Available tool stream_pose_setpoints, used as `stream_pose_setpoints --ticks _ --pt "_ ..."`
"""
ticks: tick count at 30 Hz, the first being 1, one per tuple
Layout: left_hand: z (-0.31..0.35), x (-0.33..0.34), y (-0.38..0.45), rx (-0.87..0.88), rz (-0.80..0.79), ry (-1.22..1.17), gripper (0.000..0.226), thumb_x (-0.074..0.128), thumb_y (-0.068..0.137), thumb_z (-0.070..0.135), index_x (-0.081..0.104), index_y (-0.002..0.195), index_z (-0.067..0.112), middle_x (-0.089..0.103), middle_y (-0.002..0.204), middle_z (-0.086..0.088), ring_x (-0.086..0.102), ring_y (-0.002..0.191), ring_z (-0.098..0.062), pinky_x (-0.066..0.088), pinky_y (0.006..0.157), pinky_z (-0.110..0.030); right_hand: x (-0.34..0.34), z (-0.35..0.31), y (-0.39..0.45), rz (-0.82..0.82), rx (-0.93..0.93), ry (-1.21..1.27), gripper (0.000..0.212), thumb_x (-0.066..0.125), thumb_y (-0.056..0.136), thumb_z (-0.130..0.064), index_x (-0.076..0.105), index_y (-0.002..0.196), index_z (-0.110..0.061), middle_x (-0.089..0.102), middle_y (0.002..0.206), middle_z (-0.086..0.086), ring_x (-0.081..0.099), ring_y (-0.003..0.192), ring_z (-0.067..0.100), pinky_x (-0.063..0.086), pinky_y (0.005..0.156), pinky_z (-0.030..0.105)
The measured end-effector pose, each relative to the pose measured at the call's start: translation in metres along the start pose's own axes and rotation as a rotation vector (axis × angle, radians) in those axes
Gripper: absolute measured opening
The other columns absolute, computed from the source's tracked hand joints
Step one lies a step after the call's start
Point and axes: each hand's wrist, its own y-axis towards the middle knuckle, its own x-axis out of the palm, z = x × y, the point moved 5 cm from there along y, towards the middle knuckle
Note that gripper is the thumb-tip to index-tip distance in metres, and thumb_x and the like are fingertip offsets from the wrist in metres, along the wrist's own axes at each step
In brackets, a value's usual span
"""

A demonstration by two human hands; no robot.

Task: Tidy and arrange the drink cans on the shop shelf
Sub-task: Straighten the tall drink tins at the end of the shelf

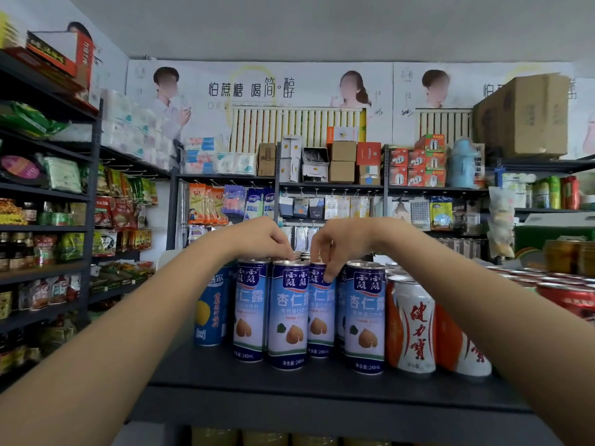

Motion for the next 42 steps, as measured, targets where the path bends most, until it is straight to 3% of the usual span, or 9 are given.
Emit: stream_pose_setpoints --ticks 5,13,18,21,25,27,30,34,42 --pt "0.003 0.001 -0.001 -0.003 0.051 0.024 0.014 0.06 0.088 0.02 0.073 0.093 0.015 0.069 0.097 0.001 0.062 0.094 -0.018 0.049 0.084 -0.03 0.002 -0.009 0.006 0.132 -0.01 -0.069 0.027 0.079 0.07 -0.018 0.052 0.069 -0.018 0.055 0.071 -0.007 0.051 0.071 0.012 0.041 0.061 0.022" --pt "0.001 0.004 -0.008 0.025 0.085 0.045 0.02 0.058 0.089 0.02 0.071 0.101 0.01 0.066 0.102 0.002 0.061 0.095 -0.013 0.048 0.088 -0.029 0.006 -0.009 0.009 0.16 -0.003 -0.108 0.026 0.077 0.073 -0.018 0.052 0.077 -0.015 0.052 0.073 -0.005 0.051 0.076 0.016 0.041 0.062 0.022" --pt "0.004 0.001 -0.022 0.084 0.298 -0.032 0.021 0.054 0.091 0.026 0.071 0.096 0.015 0.07 0.093 0.0 0.063 0.084 -0.015 0.048 0.074 -0.025 -0.008 0.001 -0.019 0.376 -0.038 0.167 0.013 0.071 0.08 -0.021 0.06 0.084 -0.014 0.063 0.084 -0.002 0.061 0.084 0.016 0.05 0.078 0.025" --pt "0.017 0.009 -0.027 0.126 0.246 -0.041 0.023 0.061 0.085 0.037 0.071 0.092 0.017 0.069 0.081 0.005 0.061 0.073 0.0 0.046 0.065 -0.02 -0.011 0.006 -0.045 0.38 -0.007 0.159 0.016 0.073 0.077 -0.026 0.062 0.078 -0.015 0.064 0.078 -0.003 0.06 0.077 0.015 0.05 0.074 0.027" --pt "0.031 0.022 -0.028 0.106 0.12 0.178 0.04 0.073 0.075 0.032 0.06 0.11 0.018 0.062 0.11 0.004 0.056 0.1 -0.01 0.046 0.088 -0.027 0.005 0.004 -0.064 0.278 0.09 0.008 0.039 0.079 0.07 -0.028 0.054 0.097 -0.017 0.058 0.096 -0.001 0.056 0.086 0.019 0.049 0.073 0.03" --pt "0.031 0.028 -0.03 0.09 0.113 0.254 0.046 0.073 0.076 0.027 0.052 0.116 0.017 0.054 0.119 0.002 0.05 0.109 -0.014 0.042 0.092 -0.026 0.012 0.004 -0.071 0.312 0.114 -0.053 0.052 0.078 0.071 -0.023 0.045 0.11 -0.013 0.053 0.101 0.0 0.051 0.089 0.018 0.044 0.075 0.027" --pt "0.027 0.033 -0.033 0.066 0.156 0.381 0.044 0.073 0.076 0.027 0.047 0.11 0.015 0.052 0.114 -0.001 0.048 0.105 -0.019 0.042 0.089 -0.032 0.022 0.008 -0.083 0.389 0.135 -0.136 0.047 0.076 0.075 -0.021 0.047 0.109 -0.008 0.054 0.105 0.002 0.05 0.093 0.016 0.044 0.08 0.025" --pt "0.03 0.033 -0.036 0.14 0.167 0.248 0.039 0.075 0.074 0.021 0.049 0.101 0.014 0.058 0.109 -0.001 0.053 0.106 -0.019 0.045 0.091 -0.038 0.029 0.014 -0.09 0.481 0.108 -0.115 0.041 0.074 0.076 -0.024 0.051 0.106 -0.009 0.058 0.108 0.004 0.054 0.094 0.017 0.047 0.083 0.029" --pt "0.048 0.041 -0.028 0.23 0.175 -0.011 0.028 0.073 0.076 0.012 0.053 0.095 0.013 0.061 0.107 0.003 0.055 0.104 -0.012 0.043 0.091 -0.027 0.033 0.015 -0.095 0.549 0.103 -0.102 0.038 0.072 0.078 -0.024 0.053 0.109 -0.013 0.059 0.112 0.001 0.053 0.096 0.016 0.039 0.094 0.031"
